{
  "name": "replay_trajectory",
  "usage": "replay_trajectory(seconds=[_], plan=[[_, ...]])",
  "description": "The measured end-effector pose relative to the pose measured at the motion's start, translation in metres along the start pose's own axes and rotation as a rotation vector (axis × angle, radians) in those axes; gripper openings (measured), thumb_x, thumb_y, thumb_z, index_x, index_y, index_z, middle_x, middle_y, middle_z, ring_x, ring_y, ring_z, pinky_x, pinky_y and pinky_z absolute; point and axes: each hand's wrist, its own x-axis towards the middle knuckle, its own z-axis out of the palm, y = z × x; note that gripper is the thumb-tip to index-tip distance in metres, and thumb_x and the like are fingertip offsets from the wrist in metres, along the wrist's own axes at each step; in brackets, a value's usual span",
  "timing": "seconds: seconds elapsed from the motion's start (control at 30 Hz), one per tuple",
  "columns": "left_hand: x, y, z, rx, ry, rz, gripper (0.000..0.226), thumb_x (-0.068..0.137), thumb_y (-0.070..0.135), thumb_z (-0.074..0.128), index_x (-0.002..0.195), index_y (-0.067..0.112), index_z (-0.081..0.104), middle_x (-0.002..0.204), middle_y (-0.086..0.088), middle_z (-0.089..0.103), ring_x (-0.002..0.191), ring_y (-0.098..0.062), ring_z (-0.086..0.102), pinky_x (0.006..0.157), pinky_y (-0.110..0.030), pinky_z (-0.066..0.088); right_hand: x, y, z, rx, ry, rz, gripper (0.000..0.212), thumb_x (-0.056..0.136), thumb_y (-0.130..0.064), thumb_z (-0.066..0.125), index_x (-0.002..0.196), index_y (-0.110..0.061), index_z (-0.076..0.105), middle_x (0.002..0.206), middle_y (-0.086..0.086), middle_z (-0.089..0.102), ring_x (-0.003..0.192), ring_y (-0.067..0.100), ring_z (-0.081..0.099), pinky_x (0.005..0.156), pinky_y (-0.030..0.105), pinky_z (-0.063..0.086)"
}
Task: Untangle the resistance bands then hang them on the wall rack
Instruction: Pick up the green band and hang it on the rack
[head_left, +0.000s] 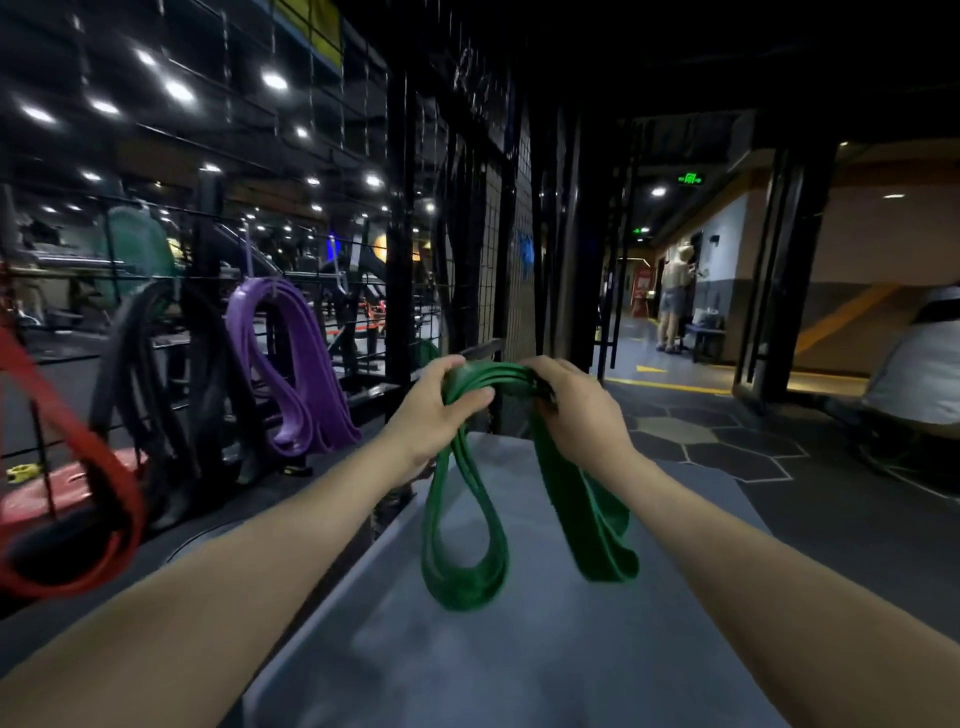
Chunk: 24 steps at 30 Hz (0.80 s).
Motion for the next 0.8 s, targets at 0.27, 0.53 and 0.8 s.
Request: replay_trajectory(seconds=[0.27,0.53,0.8], plan=[[0.016,0.04,-0.022,-0.498,-0.064,-0.09,0.034,0.094,0.025,0.042,0.111,0.002,0.06,0.09,-0.007,0.066,0.086,-0.022,0.061,0.074,-0.032,0.051,0.042,-0.016,0.011,0.14,0.135,0.009,0.03,0.093,-0.02,0.047,0.122,-0.03,0.051,0.114,0.0,0.059,0.099,0.028,0.058,0.074,0.041,0.051],[0.087,0.018,-0.053,0.263,0.178,-0.016,0.044,0.089,0.023,0.06,0.127,0.016,0.04,0.122,-0.007,0.048,0.106,-0.018,0.053,0.09,-0.03,0.047,0.13,-0.006,0.056,0.342,0.183,0.021,0.031,0.09,-0.014,0.049,0.118,-0.027,0.057,0.114,0.001,0.062,0.103,0.026,0.059,0.081,0.039,0.049],[0.123,0.002,-0.064,1.108,0.475,0.188,0.049,0.078,0.053,0.063,0.099,0.02,0.034,0.103,0.003,0.038,0.068,-0.014,0.05,0.048,-0.019,0.03,0.193,-0.003,0.094,0.336,0.16,-0.116,0.036,0.092,-0.018,0.047,0.128,-0.022,0.053,0.121,0.002,0.059,0.108,0.023,0.056,0.081,0.035,0.046]])
